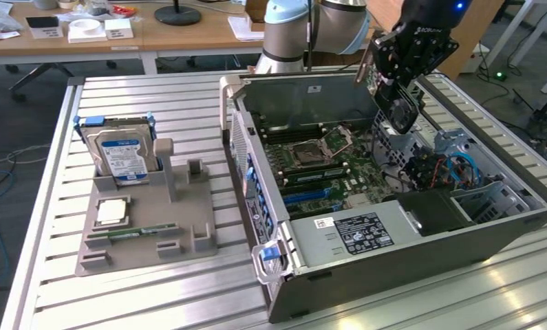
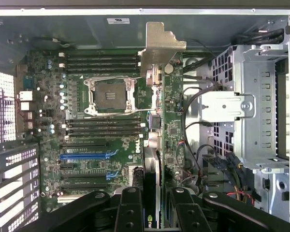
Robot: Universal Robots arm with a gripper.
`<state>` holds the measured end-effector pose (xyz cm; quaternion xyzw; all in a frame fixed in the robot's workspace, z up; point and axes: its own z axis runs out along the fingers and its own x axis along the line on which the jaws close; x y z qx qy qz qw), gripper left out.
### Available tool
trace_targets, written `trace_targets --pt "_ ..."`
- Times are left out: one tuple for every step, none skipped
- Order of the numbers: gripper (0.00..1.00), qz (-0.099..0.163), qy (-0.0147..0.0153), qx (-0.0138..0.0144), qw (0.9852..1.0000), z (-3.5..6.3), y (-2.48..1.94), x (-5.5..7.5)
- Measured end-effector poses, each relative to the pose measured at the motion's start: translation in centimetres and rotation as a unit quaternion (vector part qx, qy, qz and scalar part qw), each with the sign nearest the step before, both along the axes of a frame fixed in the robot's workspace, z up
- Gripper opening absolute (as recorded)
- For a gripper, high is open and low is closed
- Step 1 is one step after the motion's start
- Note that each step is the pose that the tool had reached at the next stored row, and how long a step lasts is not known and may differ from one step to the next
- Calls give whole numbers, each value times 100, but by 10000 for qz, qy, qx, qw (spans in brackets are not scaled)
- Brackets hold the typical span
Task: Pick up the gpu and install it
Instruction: 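Insert the gpu into the slot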
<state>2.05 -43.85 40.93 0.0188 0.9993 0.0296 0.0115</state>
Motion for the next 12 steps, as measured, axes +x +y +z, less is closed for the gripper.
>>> trace_targets --pt "26 39 0 0 10000 0 0 0" --pt "26 82 0 0 10000 0 0 0" --pt "26 130 0 0 9999 -1 0 0" --pt "26 189 0 0 9998 -1 0 0" --pt "26 242 0 1 9997 -1 0 0" --pt "26 312 0 0 9995 -2 0 0" --pt "26 377 0 1 9993 -2 0 0" --pt "26 443 0 0 9990 -2 0 0" --pt "26 511 0 0 9987 -2 0 0" --pt "26 578 0 0 9983 -3 0 0" --pt "26 649 0 0 9979 -3 0 0" --pt "26 724 0 0 9974 -3 0 0"
